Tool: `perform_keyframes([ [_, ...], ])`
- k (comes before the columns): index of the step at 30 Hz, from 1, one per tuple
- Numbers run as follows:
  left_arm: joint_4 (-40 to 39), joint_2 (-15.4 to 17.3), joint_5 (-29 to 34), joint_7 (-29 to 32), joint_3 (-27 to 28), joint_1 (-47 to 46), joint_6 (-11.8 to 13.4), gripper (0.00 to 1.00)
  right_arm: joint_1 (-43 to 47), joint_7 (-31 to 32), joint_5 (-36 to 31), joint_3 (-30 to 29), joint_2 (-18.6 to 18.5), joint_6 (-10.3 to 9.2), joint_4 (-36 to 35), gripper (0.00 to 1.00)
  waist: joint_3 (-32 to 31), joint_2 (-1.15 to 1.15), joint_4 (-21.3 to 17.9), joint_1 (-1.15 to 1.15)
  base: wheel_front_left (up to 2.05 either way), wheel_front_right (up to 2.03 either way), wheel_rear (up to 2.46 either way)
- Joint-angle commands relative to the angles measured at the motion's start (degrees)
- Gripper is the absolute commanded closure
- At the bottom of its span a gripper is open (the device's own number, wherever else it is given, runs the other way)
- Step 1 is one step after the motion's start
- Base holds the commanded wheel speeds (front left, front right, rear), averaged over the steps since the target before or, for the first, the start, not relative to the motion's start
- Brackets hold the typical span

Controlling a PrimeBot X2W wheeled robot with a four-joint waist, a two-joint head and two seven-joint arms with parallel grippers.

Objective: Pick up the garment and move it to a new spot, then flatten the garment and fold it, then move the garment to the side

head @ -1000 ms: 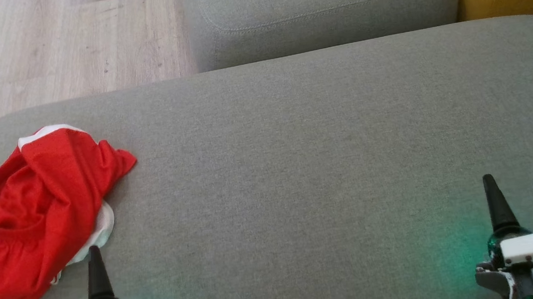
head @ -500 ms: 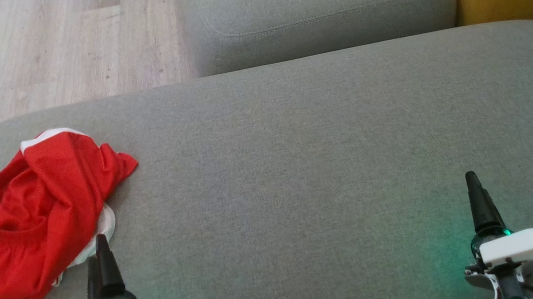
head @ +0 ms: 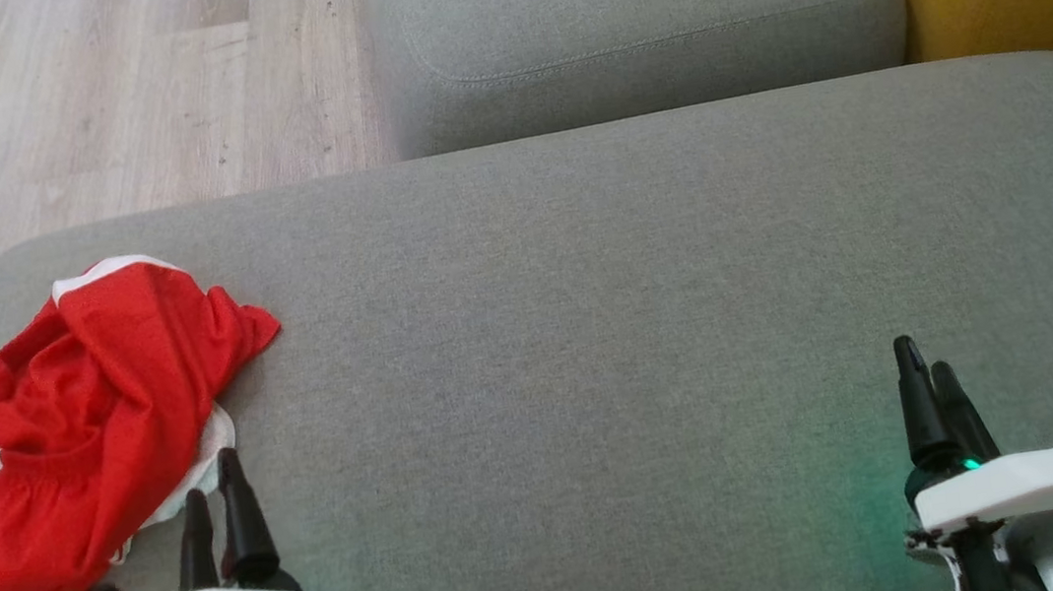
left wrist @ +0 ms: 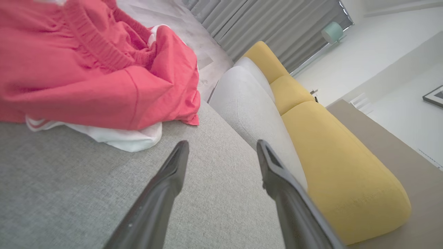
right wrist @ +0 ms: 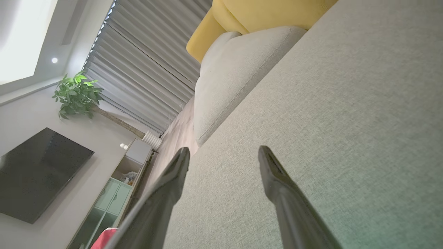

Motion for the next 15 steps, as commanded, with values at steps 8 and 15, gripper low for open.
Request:
perform_keyframes([
  [8,-2.9,0.3,6.1,-1.8,-0.2,-1.5,0.4,0.00,-1.4,-1.9,-6.7,1.7,-0.4,-0.02,-2.7,0.00,-0.4,0.00,0.1,0.00,0.00,0.00,0.00],
  [15,-3.6,0.3,11.0,-3.0,-0.7,-1.3,1.0,0.00,-1.3,-3.0,-12.2,2.7,-0.4,-0.03,-3.0,0.00,-0.6,0.00,0.1,0.00,0.00,0.00,0.00],
])
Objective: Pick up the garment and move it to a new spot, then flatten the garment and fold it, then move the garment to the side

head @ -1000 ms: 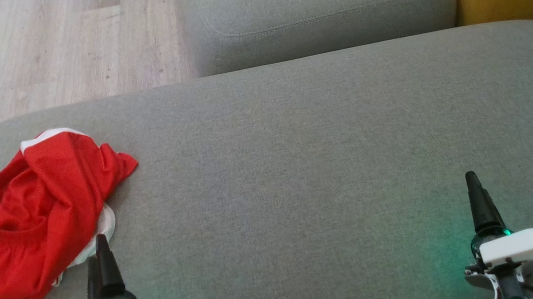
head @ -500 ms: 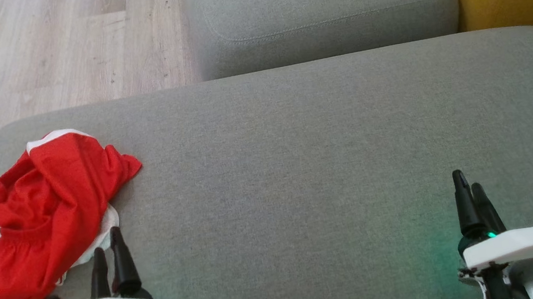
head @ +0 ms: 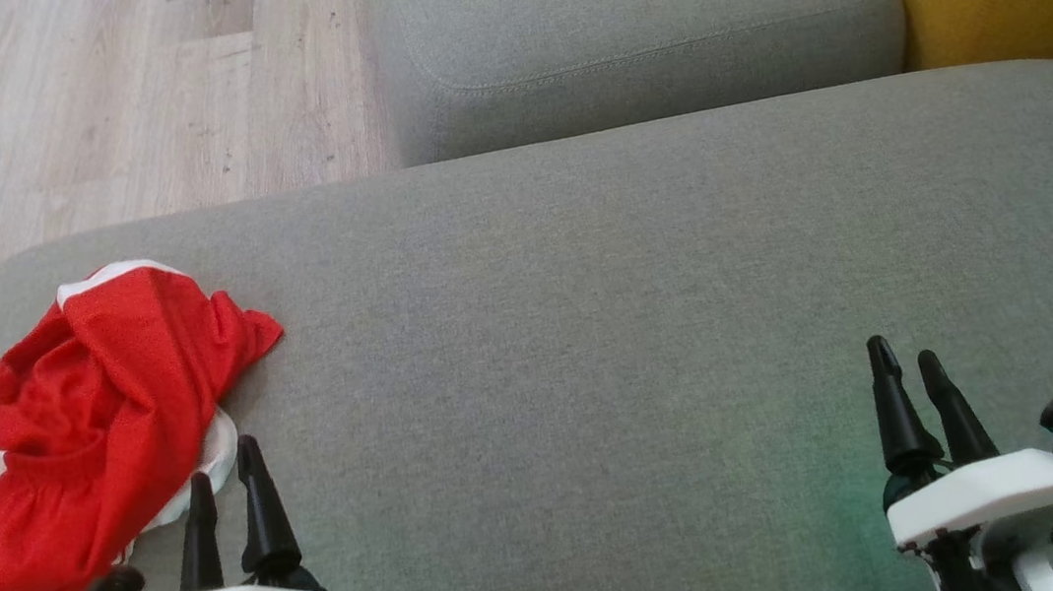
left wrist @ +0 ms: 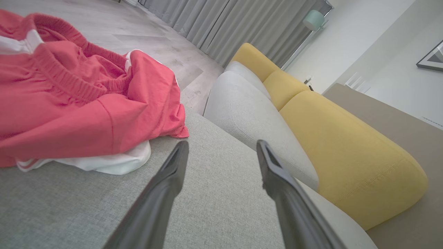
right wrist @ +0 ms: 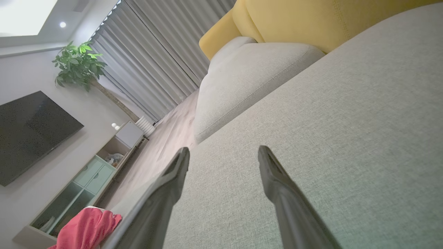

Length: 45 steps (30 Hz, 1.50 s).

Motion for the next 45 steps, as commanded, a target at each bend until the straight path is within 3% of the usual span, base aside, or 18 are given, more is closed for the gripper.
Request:
perform_keyframes([
  [1,-2.4,0.3,1.6,-0.8,0.8,-1.5,0.5,0.00,-1.4,-0.9,-2.2,1.3,-0.4,-0.03,-2.4,0.00,-0.1,0.00,0.0,0.00,0.00,0.00,0.00],
  [8,-2.9,0.3,6.7,-2.0,0.2,-1.4,1.2,0.00,-1.4,-2.0,-7.8,2.5,-0.4,-0.03,-2.9,0.00,-0.3,0.00,-0.1,0.00,0.00,0.00,0.00],
  [32,-0.7,0.4,22.9,-6.1,-3.0,-0.6,-1.0,0.00,-1.7,-6.1,-28.0,5.0,-0.5,-0.04,-1.9,0.00,-1.8,0.00,0.2,0.00,0.00,0.00,0.00],
  [45,1.5,0.4,30.2,-8.1,-3.0,-0.2,0.7,0.00,-0.6,-8.1,-36.2,5.1,-0.6,-0.04,-1.2,0.00,-2.9,0.00,0.5,0.00,0.00,0.00,0.00],
])
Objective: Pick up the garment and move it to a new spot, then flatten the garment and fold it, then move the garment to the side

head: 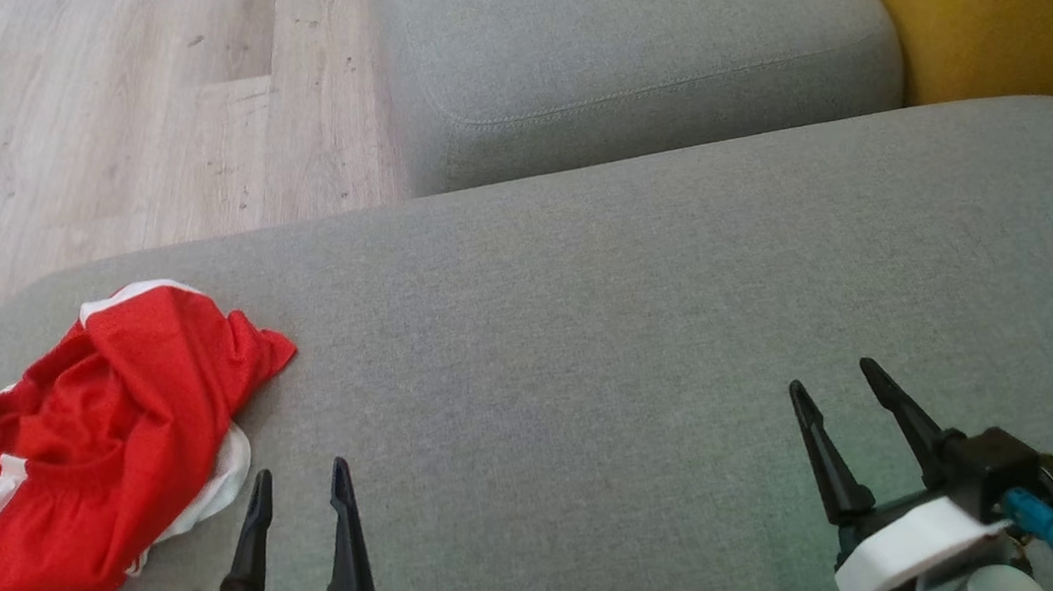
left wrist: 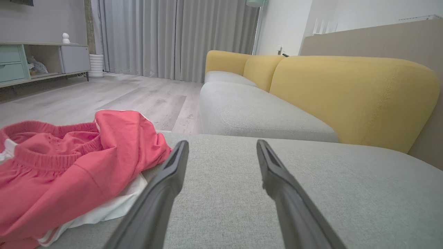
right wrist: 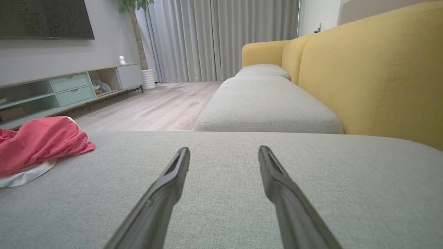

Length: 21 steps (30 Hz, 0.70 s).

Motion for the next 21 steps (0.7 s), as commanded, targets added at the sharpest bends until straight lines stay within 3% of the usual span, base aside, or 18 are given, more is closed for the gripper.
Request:
perform_keyframes([
  [1,-1.7,0.3,1.6,-1.1,1.2,-1.8,0.3,0.00,-1.8,-0.8,-1.6,1.6,-0.5,-0.04,-1.8,0.00,0.0,0.00,0.0,0.00,0.00,0.00,0.00],
  [8,-1.1,0.3,5.9,-2.2,1.2,-1.5,0.8,0.00,-1.5,-2.0,-6.4,2.0,-0.5,-0.04,-1.7,0.00,-0.4,0.00,-0.2,0.00,0.00,0.00,0.00],
  [21,0.0,0.3,5.4,-2.2,1.2,-1.7,1.0,0.00,-1.1,-2.0,-6.2,1.9,-0.5,-0.04,-1.4,0.00,-0.2,0.00,-0.5,0.00,0.00,0.00,0.00],
])
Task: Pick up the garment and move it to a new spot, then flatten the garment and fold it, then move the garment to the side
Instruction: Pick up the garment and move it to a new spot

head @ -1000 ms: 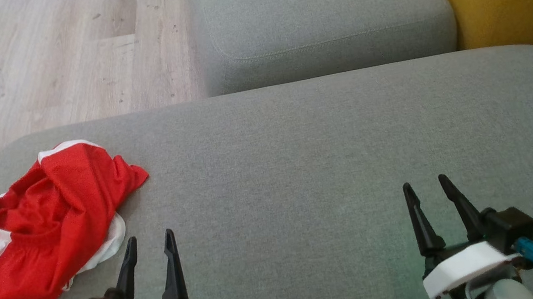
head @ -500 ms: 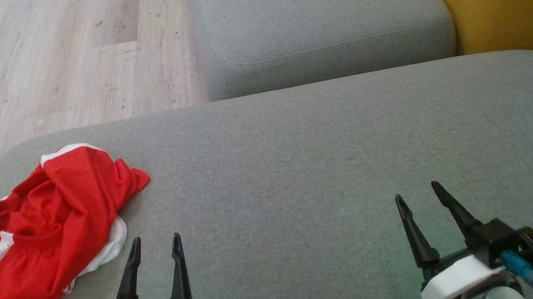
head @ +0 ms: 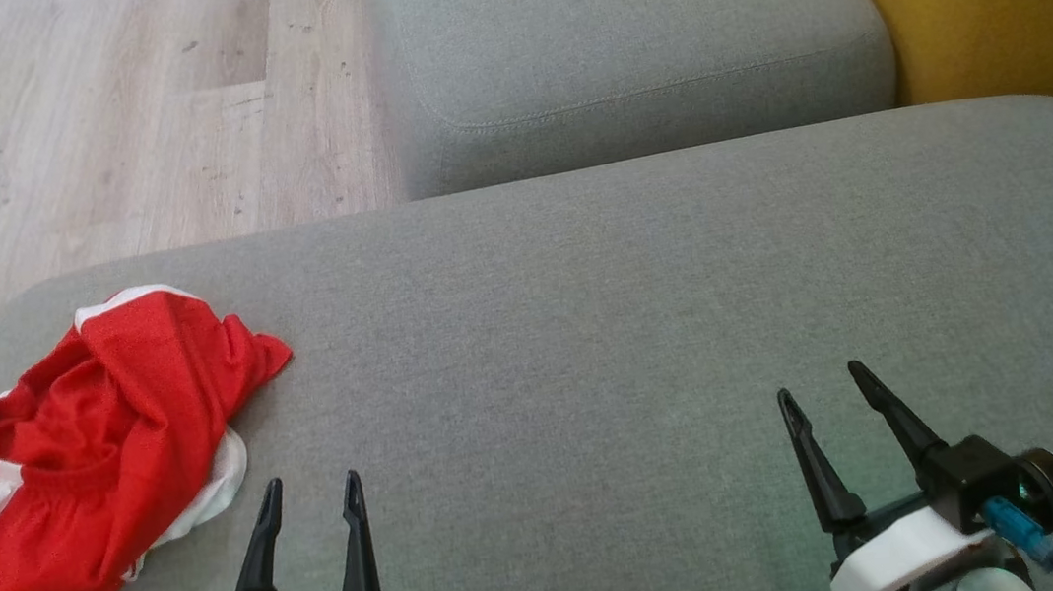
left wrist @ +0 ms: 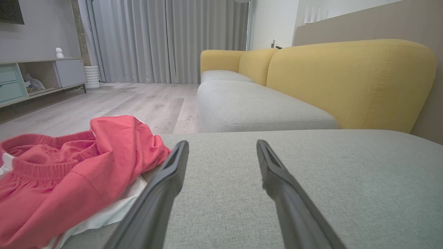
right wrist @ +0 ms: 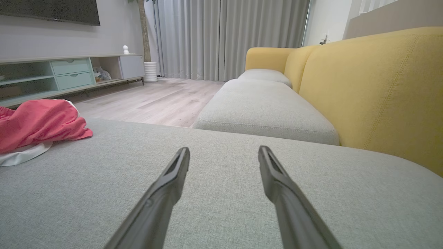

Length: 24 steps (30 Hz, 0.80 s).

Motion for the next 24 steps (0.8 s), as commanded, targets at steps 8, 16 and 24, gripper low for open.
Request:
perform_keyframes([
  [8,-1.4,0.3,0.5,-0.6,1.3,-2.7,0.6,0.00,-1.0,-0.7,-0.5,1.0,-0.5,-0.04,-1.2,0.00,0.3,0.00,2.4,0.00,0.00,0.00,0.00],
  [16,-1.8,0.3,1.1,-0.6,1.0,-3.2,0.7,0.00,-1.3,-0.7,-0.7,1.0,-0.5,-0.04,-1.2,0.00,1.0,0.00,11.4,0.00,0.00,0.00,0.00],
  [24,-3.0,0.3,1.1,-0.6,3.2,-2.8,1.4,0.00,-1.8,-0.7,0.0,1.0,-0.5,-0.04,-1.6,0.00,1.3,0.00,21.7,0.00,0.00,0.00,0.00],
])
